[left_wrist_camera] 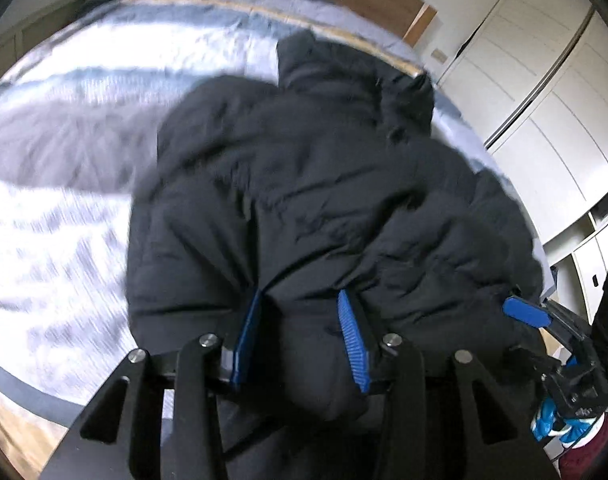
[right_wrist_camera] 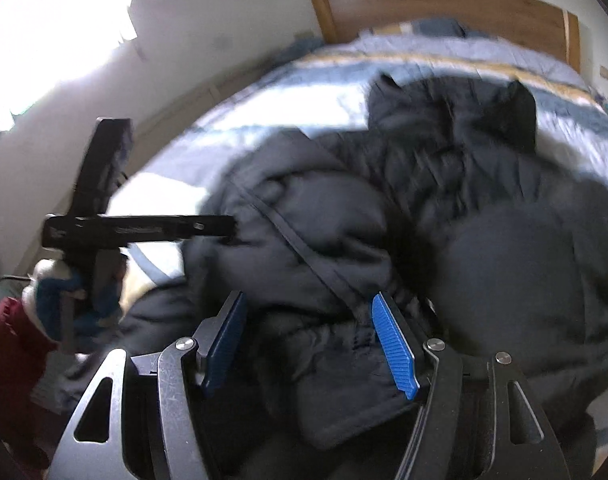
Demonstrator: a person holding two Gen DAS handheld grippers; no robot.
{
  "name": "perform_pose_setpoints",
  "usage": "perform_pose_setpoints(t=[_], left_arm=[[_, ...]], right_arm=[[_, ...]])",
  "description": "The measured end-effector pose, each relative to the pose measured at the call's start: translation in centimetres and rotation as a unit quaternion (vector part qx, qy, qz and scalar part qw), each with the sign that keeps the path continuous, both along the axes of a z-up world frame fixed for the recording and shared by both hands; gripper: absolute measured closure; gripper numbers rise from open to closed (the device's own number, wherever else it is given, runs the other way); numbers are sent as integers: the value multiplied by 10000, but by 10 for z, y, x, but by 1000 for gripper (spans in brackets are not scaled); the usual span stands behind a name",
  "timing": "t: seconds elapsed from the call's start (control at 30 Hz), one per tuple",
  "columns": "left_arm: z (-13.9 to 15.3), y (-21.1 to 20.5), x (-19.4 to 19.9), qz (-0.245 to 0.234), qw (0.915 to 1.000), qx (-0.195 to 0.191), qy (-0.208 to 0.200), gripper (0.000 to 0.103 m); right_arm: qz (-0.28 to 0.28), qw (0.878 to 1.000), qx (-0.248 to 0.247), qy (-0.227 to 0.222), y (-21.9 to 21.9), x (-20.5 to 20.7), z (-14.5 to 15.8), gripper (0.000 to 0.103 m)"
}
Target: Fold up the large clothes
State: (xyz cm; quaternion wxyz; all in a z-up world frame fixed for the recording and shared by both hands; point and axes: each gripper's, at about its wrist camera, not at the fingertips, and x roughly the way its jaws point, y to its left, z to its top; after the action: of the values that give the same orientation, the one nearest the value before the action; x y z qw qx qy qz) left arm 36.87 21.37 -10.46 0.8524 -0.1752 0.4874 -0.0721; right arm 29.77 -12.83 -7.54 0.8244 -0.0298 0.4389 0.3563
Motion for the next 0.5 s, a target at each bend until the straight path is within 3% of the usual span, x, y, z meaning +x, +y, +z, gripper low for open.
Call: perform_pose_setpoints(t=[0.1,0.23,0.33,0.5], left_arm=[[-7,-2,-1,39,10000,1,59,65],[7,-10,-1,103,9995,273,73,65],[34,-28,-7,-27,9992,372,-175,65],[63,-73,-1,-426,9977,294,-444,65]], right_arm=[[-62,9997,-50,218,-16,-3,-19,40],[-114,9995,60,295,-31,-12,-17,40],[-83,9993,187,322,-48,-21,-2,40],[-287,9993,160,-179,-90,-13,38,39]])
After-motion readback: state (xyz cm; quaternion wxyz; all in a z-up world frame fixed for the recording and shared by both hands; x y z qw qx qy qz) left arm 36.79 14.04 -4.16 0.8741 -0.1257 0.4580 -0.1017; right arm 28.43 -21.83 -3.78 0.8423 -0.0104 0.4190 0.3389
